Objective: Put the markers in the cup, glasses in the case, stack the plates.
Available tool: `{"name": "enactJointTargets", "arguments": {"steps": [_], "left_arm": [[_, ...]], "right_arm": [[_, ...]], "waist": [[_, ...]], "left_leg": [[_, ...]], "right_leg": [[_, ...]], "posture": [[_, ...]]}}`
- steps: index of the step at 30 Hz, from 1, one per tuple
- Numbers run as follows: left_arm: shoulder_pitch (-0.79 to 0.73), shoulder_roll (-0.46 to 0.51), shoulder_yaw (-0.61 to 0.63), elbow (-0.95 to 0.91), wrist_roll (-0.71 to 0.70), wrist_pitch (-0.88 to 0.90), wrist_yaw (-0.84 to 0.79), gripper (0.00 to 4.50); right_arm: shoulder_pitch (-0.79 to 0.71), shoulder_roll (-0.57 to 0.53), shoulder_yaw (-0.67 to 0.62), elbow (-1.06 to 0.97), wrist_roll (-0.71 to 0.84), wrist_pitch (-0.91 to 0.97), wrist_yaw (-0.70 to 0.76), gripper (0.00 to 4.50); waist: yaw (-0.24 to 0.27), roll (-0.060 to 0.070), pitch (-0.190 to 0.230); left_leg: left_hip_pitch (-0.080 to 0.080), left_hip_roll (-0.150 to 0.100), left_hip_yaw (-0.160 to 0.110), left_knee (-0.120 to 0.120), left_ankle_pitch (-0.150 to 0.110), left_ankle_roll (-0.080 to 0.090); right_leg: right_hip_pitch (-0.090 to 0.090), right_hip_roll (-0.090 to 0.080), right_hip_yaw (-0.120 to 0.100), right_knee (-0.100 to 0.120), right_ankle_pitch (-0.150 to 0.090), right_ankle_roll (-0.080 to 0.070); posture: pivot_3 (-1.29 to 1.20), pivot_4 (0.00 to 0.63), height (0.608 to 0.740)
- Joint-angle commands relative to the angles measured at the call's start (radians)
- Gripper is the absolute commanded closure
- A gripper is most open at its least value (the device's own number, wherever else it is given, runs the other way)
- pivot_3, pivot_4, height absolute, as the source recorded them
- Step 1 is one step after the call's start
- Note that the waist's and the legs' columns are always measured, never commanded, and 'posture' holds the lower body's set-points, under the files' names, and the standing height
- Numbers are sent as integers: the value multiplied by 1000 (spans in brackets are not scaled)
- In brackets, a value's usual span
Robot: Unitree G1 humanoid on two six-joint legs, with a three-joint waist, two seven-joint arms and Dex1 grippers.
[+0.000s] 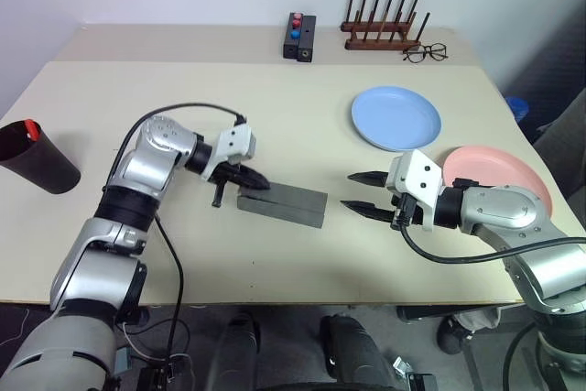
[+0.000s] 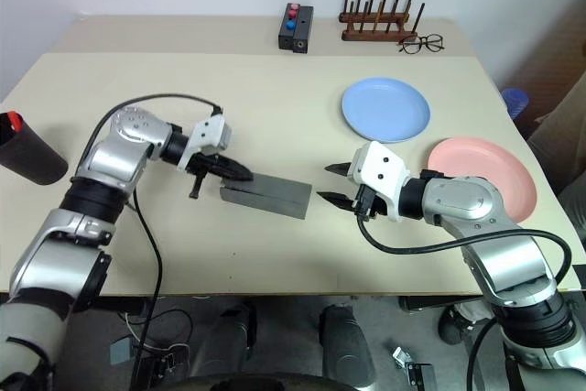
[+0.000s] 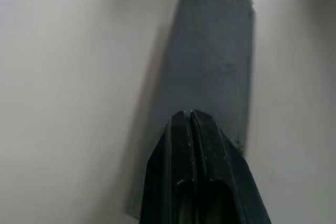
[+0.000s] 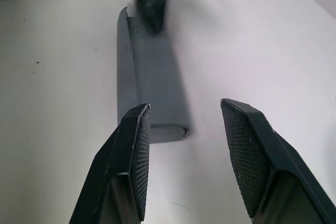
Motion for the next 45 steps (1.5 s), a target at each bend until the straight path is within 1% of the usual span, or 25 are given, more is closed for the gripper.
{"name": "enactJointTargets", "arguments": {"steps": [1, 4, 9, 11, 13, 14, 17, 19, 24, 26, 27, 29, 30, 34, 37, 40, 43, 45], "left_arm": [[30, 26, -28, -61, 19, 17, 3, 4439], [62, 39, -29, -86, 27, 5, 33, 4439], [57, 9, 71, -94, -25, 11, 173, 4439], [77, 15, 160, -166, -118, 87, 203, 4439], [132, 44, 218, -272, -190, 152, 201, 4439], [151, 54, 229, -306, -207, 170, 203, 4439], [273, 96, 286, -458, -268, 239, 239, 4439], [328, 108, 310, -528, -300, 296, 275, 4439], [477, 123, 371, -713, -362, 369, 375, 4439], [508, 119, 389, -766, -389, 403, 420, 4500], [521, 117, 394, -790, -402, 417, 438, 4500], [539, 116, 397, -824, -421, 433, 465, 4500], [548, 113, 396, -836, -428, 440, 480, 4500], [567, 110, 390, -842, -434, 438, 526, 4500], [572, 120, 382, -832, -434, 430, 535, 4500], [569, 123, 372, -831, -437, 423, 538, 4500], [544, 114, 352, -821, -442, 418, 536, 4500], [519, 95, 326, -811, -429, 395, 544, 4500]], "right_arm": [[-17, 5, 1, 2, -3, -25, -1, 2349], [-47, 8, 18, 42, -28, -46, -4, 2349], [-156, 41, 61, 209, -157, -75, -100, 2349], [-219, 43, 100, 333, -261, -80, -166, 2349], [-275, 48, 140, 463, -362, -114, -229, 2349], [-290, 51, 149, 501, -388, -129, -243, 2349], [-353, 75, 193, 673, -470, -235, -280, 2349], [-377, 84, 217, 760, -513, -309, -292, 2349], [-435, 100, 269, 977, -614, -473, -326, 2349], [-449, 109, 268, 1026, -629, -507, -335, 2886], [-452, 114, 265, 1039, -634, -517, -335, 3231], [-454, 120, 260, 1054, -642, -532, -334, 4193], [-453, 123, 257, 1056, -646, -536, -337, 4464], [-443, 117, 250, 1033, -677, -556, -356, 4464], [-419, 90, 219, 933, -686, -569, -367, 4464], [-384, 29, 182, 810, -693, -572, -339, 4464], [-302, -75, 102, 645, -631, -547, -237, 4464], [-192, -177, 17, 512, -530, -479, -91, 4464]], "waist": [[3, 0, 0], [1, 0, 0], [0, 1, 0], [-1, 1, 0], [-5, 1, 0], [-6, 1, 0], [-5, 2, 1], [-8, 3, 1], [-11, 2, 1], [-11, 2, 1], [-13, 2, 1], [-18, 2, 1], [-21, 2, 1], [-26, 2, 1], [-25, 3, 1], [-23, 3, 2], [-13, 4, 2], [1, 4, 2]], "left_leg": [[0, 0, 0, 0, 0, 0], [0, 0, 0, 0, 0, 0], [1, 0, 0, 1, 0, 0], [1, 0, 0, 1, 0, 0], [0, 0, 0, 1, 0, 0], [0, 0, 0, 0, 0, 0], [0, 0, 0, -1, 0, 0], [1, 0, 0, -2, 0, 0], [1, 0, 0, 0, 0, 0], [1, 0, 0, 1, 0, 0], [1, 0, 0, 1, 0, 0], [1, 0, 0, 1, 0, 0], [1, 0, 0, 1, 0, 0], [2, 0, 0, 0, 0, 0], [2, 0, 0, 0, 0, 0], [1, 0, 0, 0, 0, 0], [1, -1, 0, 0, 0, 0], [1, -1, 0, 0, 0, 0]], "right_leg": [[0, 0, 0, 0, 0, 0], [0, 0, 0, 0, 0, 0], [1, 0, 0, 1, 0, 0], [0, 0, 0, 1, 0, 0], [-1, 0, 0, 1, 0, 0], [-1, 0, 0, 2, 0, 0], [-3, 0, 0, 4, 1, 4], [-3, 0, 0, 6, 1, 4], [-3, 0, 0, 9, -1, 1], [-3, 0, 0, 9, -1, 1], [-3, 0, 0, 9, -1, 1], [-3, 0, 0, 9, -1, 1], [-3, 0, 0, 9, -1, 1], [-3, 0, 1, 10, -1, 2], [-3, 0, 1, 10, -1, 2], [-3, 0, 1, 9, -1, 2], [-3, -1, 1, 9, -1, 2], [-3, -1, 1, 9, -2, 2]], "posture": [[0, 150, 738], [0, 150, 738], [0, 150, 738], [0, 150, 738], [0, 150, 738], [0, 150, 738], [0, 150, 738], [0, 150, 738], [0, 150, 738], [0, 150, 738], [0, 150, 738], [0, 150, 738], [0, 150, 738], [0, 150, 738], [0, 150, 738], [0, 150, 738], [0, 150, 738], [0, 150, 738]]}}
